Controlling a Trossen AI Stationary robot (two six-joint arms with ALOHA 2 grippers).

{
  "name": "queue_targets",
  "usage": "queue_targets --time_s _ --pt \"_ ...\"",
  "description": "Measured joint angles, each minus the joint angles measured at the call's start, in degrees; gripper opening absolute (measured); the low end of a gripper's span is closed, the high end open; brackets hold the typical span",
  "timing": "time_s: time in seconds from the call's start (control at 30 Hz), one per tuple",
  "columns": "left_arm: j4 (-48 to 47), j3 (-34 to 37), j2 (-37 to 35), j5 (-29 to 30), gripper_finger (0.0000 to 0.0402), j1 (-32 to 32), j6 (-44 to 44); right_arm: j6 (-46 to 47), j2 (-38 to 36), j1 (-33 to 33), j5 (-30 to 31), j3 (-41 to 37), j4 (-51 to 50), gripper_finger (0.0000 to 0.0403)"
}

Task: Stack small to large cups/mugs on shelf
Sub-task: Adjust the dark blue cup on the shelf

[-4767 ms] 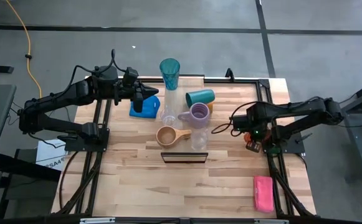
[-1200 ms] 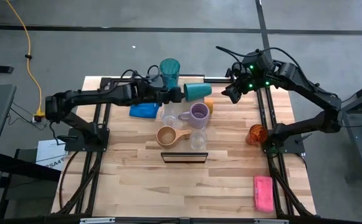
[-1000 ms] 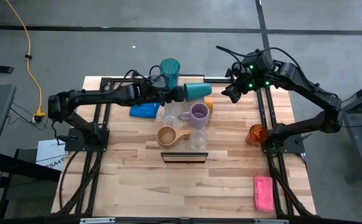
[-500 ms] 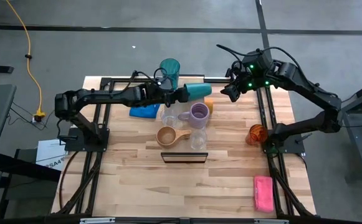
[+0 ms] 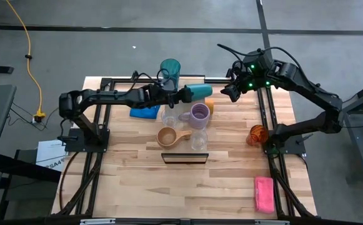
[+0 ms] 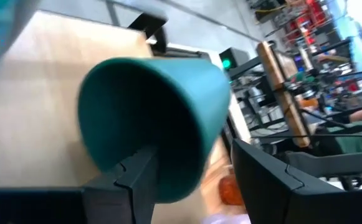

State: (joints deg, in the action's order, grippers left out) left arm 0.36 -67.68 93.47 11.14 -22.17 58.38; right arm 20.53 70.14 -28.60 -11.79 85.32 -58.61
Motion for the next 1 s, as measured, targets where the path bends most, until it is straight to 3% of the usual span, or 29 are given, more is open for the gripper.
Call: queue_targets --time_s 0.47,0.6,0.8,1.0 --pt "3.18 -0.05 2.19 0.41 0.0174 0.02 0.43 0.42 0.01 0.02 0.00 0.00 0.09 0.0175" --pt "3.69 -0.05 2.19 0.86 0.0130 0.02 0.49 0.42 0.01 0.04 0.00 0.00 0.09 0.0175" --pt "7.54 -0.05 2.16 0.95 0.0016 0.04 0.58 0.44 0.01 0.04 0.00 0.00 0.09 0.0175" --pt "9.34 -1.16 1.92 0.42 0.0018 0.04 -0.07 1.12 0.01 0.04 0.00 0.00 0.11 0.0172"
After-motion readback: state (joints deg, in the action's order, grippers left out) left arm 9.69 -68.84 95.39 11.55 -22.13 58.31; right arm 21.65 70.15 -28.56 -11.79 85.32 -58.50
